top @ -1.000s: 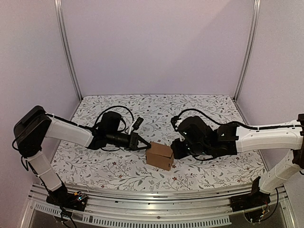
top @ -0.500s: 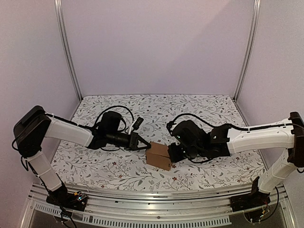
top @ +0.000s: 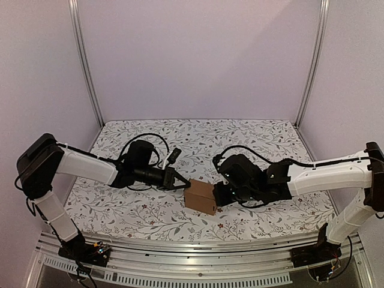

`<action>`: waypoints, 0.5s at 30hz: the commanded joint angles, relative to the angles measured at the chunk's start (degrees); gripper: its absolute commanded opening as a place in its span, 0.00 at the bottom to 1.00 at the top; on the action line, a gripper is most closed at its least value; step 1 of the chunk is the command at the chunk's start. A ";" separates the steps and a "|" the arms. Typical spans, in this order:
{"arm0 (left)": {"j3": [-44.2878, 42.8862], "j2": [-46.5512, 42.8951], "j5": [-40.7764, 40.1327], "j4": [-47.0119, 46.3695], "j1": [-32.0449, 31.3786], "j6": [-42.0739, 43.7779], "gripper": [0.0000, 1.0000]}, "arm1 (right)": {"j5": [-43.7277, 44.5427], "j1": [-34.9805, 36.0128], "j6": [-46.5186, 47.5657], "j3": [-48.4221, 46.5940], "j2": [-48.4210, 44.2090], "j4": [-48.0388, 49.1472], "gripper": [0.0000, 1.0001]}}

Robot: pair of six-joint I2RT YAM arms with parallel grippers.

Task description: Fold the paper box

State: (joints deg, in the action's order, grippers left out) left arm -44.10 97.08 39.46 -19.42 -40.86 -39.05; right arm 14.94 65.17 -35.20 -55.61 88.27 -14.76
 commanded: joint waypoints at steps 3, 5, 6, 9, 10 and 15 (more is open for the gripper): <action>0.94 1.04 -2.23 12.94 -0.56 0.82 0.00 | 1.37 -0.35 3.74 -4.35 -1.61 -7.07 0.00; -0.12 -0.43 -2.23 14.03 -0.62 0.80 0.00 | 1.27 -0.38 4.52 -4.58 -2.30 -7.49 0.00; -0.71 -1.34 -2.20 14.73 -0.60 0.89 0.00 | 1.11 -0.38 4.89 -4.53 -2.79 -7.75 0.00; -3.14 -3.68 -1.69 17.71 -0.58 1.31 0.00 | -0.56 -0.39 5.74 -3.79 -4.29 -7.32 0.00; -4.19 -4.35 -1.19 18.54 -0.55 1.34 0.00 | -1.99 -0.31 6.53 -3.20 -4.72 -6.38 0.00; -9.74 -8.01 -1.93 23.85 -0.54 2.33 0.00 | -8.20 0.70 10.63 -1.53 -6.23 -3.92 0.00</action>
State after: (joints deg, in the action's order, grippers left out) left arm -49.39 92.53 38.72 -3.42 -41.01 -38.68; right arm 11.62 65.23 -28.42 -58.48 83.68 -19.99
